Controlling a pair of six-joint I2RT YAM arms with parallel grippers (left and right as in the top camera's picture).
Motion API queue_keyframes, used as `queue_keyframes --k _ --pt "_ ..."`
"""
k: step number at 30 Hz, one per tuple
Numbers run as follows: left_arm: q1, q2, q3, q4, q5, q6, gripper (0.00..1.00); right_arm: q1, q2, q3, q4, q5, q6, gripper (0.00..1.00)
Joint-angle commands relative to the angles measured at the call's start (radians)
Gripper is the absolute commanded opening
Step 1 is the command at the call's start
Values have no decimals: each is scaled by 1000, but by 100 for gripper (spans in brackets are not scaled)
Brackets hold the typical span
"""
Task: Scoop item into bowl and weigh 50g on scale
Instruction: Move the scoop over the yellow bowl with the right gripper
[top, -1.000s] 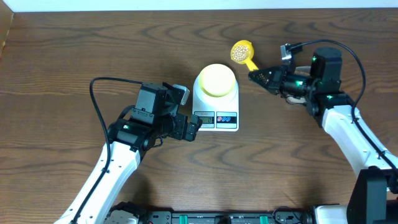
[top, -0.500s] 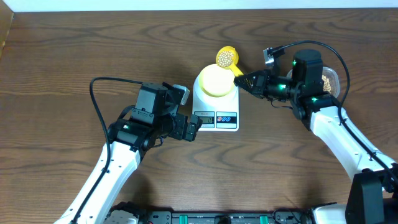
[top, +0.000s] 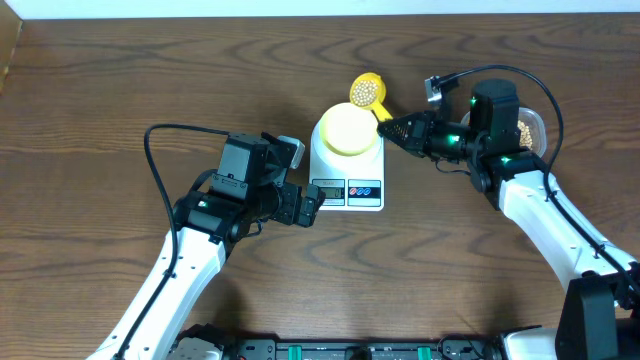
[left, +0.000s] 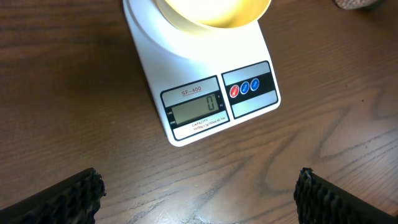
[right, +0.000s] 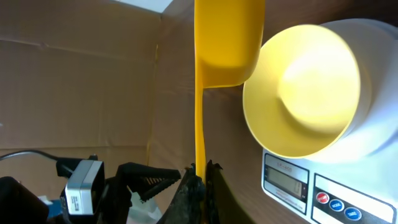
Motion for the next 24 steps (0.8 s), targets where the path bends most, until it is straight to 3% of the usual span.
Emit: queue_keyframes --k 1,24 --pt "-2 4 2 2 -10 3 100 3 5 0 1 50 -18 1" --pt "-2 4 2 2 -10 2 100 -5 5 0 -2 131 -48 1"
